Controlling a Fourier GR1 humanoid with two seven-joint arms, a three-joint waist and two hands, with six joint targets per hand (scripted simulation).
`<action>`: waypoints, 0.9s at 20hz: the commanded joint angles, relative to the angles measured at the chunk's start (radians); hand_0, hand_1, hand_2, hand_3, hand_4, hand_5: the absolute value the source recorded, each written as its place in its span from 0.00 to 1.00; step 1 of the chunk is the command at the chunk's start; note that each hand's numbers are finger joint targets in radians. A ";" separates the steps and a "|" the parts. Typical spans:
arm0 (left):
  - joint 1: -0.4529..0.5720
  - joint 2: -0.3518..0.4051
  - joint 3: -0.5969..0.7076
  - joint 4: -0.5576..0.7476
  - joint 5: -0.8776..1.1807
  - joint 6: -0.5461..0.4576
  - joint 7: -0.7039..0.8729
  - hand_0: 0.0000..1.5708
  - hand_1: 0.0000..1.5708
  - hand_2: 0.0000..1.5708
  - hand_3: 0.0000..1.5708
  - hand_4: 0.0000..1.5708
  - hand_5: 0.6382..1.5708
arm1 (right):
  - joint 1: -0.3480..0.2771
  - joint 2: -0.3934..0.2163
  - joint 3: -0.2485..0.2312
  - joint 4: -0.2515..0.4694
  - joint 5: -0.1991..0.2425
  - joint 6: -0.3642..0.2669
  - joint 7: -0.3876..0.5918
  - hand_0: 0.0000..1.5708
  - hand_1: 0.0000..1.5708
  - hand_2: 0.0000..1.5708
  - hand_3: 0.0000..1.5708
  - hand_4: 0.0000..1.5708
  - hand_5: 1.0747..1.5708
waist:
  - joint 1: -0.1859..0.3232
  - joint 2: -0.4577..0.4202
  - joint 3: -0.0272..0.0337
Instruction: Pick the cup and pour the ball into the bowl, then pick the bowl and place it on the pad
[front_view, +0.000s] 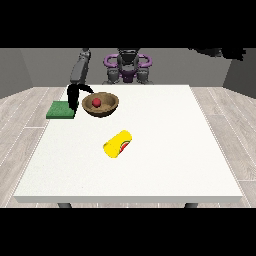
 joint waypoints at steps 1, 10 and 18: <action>-0.022 0.009 -0.003 -0.051 0.028 -0.023 0.024 0.00 0.00 0.00 0.00 0.00 0.96 | -0.091 -0.020 -0.055 0.171 -0.030 0.008 -0.051 0.00 0.00 0.00 0.00 0.22 1.00 | 0.039 0.028 0.0000; -0.083 0.105 0.032 -0.018 0.062 -0.043 0.091 0.00 0.00 0.00 0.00 0.00 0.95 | -0.158 -0.010 -0.035 0.275 -0.006 -0.019 -0.071 0.00 0.00 0.00 0.00 0.24 1.00 | 0.008 0.039 -0.0008; -0.105 0.059 -0.003 -0.098 0.067 -0.004 0.127 0.00 0.00 0.00 0.00 0.00 0.96 | -0.141 0.008 -0.046 0.278 -0.004 -0.033 -0.099 0.00 0.00 0.00 0.00 0.19 0.99 | 0.050 0.059 -0.0001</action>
